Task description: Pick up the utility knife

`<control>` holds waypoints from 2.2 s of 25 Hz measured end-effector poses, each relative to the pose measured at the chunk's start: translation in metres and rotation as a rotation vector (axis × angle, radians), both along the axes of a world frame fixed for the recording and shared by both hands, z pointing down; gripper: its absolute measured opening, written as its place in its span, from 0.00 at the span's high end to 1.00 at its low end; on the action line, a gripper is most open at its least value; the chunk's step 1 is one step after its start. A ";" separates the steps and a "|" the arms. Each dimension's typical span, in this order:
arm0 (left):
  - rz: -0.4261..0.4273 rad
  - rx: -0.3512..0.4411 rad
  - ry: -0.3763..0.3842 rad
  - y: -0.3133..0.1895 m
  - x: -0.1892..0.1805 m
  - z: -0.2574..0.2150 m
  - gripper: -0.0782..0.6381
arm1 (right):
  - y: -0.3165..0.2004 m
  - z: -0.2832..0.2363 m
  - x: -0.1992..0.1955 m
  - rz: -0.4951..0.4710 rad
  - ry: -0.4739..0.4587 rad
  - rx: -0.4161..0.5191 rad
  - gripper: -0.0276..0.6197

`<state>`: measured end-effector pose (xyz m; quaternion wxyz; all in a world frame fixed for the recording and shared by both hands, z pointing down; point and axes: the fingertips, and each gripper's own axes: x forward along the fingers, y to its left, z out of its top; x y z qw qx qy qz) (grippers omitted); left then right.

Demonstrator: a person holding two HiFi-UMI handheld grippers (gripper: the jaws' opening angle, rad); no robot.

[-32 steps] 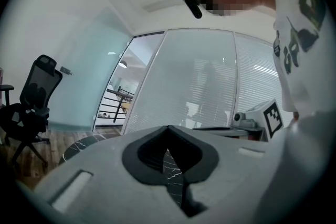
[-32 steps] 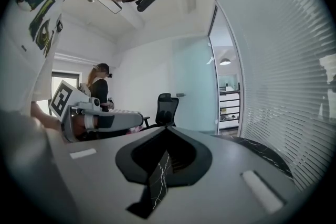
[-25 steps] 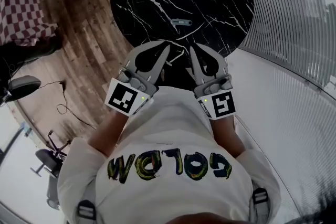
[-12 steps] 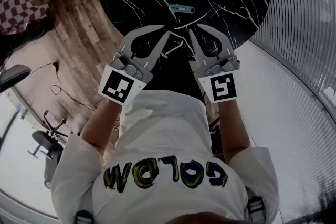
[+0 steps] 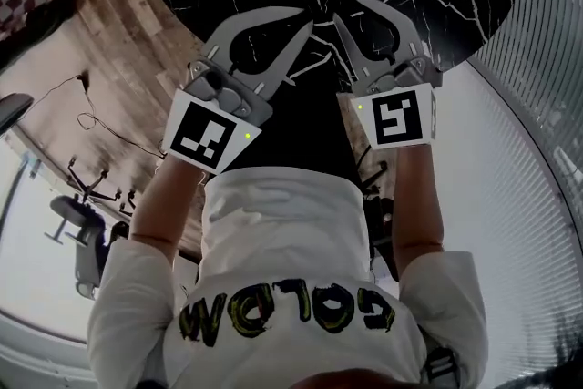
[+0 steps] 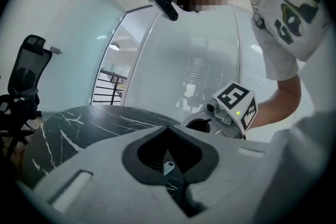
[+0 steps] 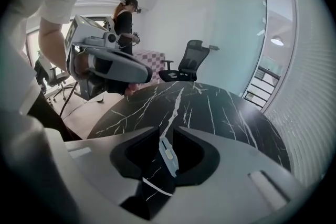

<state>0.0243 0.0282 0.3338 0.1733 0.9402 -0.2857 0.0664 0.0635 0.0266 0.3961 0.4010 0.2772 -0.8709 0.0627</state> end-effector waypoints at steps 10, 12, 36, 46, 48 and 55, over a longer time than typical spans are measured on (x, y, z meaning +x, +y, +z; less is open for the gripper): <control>-0.011 -0.009 -0.010 -0.009 0.008 0.053 0.89 | -0.002 0.076 0.003 -0.120 0.125 -0.089 0.75; -0.019 -0.019 -0.004 -0.010 0.010 0.061 0.89 | -0.005 0.084 0.004 -0.133 0.142 -0.091 0.74; -0.060 -0.060 -0.001 -0.015 0.006 0.086 0.89 | -0.010 0.114 0.008 -0.264 0.206 -0.223 0.75; -0.074 -0.040 -0.002 -0.018 0.004 0.055 0.89 | -0.015 0.072 0.009 -0.188 0.169 -0.133 0.76; -0.079 -0.026 0.004 -0.020 0.006 0.043 0.89 | -0.020 0.056 0.011 -0.158 0.142 -0.107 0.76; -0.109 -0.003 0.054 -0.027 0.009 -0.008 0.89 | -0.025 -0.010 0.016 -0.044 0.000 -0.047 0.76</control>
